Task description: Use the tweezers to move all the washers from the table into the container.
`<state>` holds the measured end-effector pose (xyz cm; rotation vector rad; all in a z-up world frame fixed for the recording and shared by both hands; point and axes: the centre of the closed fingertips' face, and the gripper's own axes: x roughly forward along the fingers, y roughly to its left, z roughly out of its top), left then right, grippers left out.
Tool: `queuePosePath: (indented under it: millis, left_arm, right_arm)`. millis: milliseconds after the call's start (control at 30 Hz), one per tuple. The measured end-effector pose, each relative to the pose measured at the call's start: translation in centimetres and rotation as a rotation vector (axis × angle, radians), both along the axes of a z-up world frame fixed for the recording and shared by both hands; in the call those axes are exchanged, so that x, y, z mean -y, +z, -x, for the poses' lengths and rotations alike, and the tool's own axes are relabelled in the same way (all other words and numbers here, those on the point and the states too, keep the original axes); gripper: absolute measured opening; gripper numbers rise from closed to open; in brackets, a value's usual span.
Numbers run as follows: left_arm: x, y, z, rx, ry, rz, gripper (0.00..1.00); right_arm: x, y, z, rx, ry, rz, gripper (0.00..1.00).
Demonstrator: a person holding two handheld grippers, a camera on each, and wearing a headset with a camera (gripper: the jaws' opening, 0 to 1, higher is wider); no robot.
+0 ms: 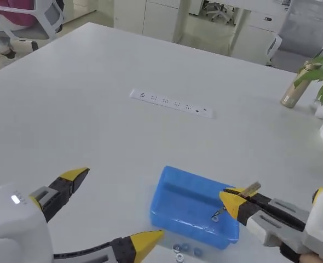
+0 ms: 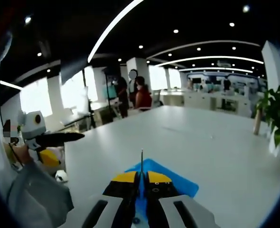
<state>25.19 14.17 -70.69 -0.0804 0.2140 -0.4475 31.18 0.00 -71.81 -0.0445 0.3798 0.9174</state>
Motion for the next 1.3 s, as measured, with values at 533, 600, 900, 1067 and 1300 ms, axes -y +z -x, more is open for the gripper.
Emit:
queuePosePath:
  millis: [533, 600, 900, 1067, 1300]
  left_arm:
    - [-0.1, -0.3, 0.0, -0.017, -0.001, 0.004, 0.91]
    - [-0.1, -0.4, 0.0, -0.019, 0.001, 0.002, 0.91]
    - [-0.4, -0.2, 0.0, -0.008, 0.015, -0.008, 0.90]
    - [-0.6, -0.2, -0.1, -0.011, 0.025, 0.000, 0.90]
    - [-0.7, -0.1, 0.0, -0.009, 0.031, 0.007, 0.89]
  right_arm:
    - [-1.5, -7.1, 4.1, -0.249, 0.025, -0.009, 0.03]
    - [-1.5, -7.5, 3.9, -0.280, 0.018, -0.014, 0.03]
    - [-1.1, -8.5, 3.4, -0.305, 0.010, 0.021, 0.03]
    - [-0.6, -8.9, 2.5, -0.313, -0.013, 0.020, 0.03]
    - [-0.3, -8.9, 1.3, -0.306, -0.037, 0.012, 0.02]
